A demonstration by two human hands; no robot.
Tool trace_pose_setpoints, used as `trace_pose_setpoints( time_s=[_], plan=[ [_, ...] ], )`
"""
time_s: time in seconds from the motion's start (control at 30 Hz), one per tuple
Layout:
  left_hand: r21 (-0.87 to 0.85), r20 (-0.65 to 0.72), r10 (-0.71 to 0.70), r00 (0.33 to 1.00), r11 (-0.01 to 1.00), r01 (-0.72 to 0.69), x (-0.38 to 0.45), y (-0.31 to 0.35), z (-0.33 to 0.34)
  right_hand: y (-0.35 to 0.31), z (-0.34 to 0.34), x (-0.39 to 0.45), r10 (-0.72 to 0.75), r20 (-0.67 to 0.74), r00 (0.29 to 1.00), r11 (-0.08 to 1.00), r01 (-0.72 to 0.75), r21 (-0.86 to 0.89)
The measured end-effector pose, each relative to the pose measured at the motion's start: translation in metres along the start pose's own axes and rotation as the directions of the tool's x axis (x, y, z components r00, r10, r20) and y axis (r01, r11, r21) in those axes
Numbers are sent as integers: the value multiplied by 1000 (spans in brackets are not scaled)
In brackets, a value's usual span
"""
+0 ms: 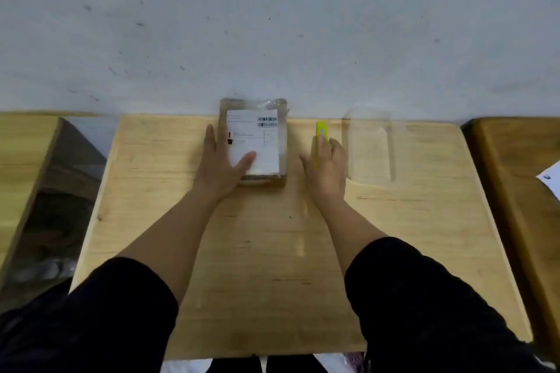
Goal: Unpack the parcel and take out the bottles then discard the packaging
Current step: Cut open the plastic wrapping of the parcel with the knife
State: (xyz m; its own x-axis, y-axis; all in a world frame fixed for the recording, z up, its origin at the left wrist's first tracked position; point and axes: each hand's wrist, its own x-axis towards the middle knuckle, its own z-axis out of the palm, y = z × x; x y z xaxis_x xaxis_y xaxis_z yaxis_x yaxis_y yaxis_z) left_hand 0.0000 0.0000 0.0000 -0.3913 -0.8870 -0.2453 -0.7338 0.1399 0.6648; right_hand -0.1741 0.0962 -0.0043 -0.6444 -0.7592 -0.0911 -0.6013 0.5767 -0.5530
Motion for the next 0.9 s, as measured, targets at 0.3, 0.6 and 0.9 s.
trace_pose_setpoints(
  time_s=[0.3, 0.6, 0.9],
  plan=[
    [-70, -117, 76, 990, 994, -85, 4, -4, 6, 21, 21, 18, 76, -34, 997, 993, -73, 93],
    [-96, -123, 74, 990, 992, -86, 0, 0, 4, 8, 12, 21, 102, -20, 995, 962, -94, 257],
    [-228, -134, -15, 991, 974, -16, -2, 6, 2, -35, 16, 5, -77, 95, 992, 836, 13, 549]
  ],
)
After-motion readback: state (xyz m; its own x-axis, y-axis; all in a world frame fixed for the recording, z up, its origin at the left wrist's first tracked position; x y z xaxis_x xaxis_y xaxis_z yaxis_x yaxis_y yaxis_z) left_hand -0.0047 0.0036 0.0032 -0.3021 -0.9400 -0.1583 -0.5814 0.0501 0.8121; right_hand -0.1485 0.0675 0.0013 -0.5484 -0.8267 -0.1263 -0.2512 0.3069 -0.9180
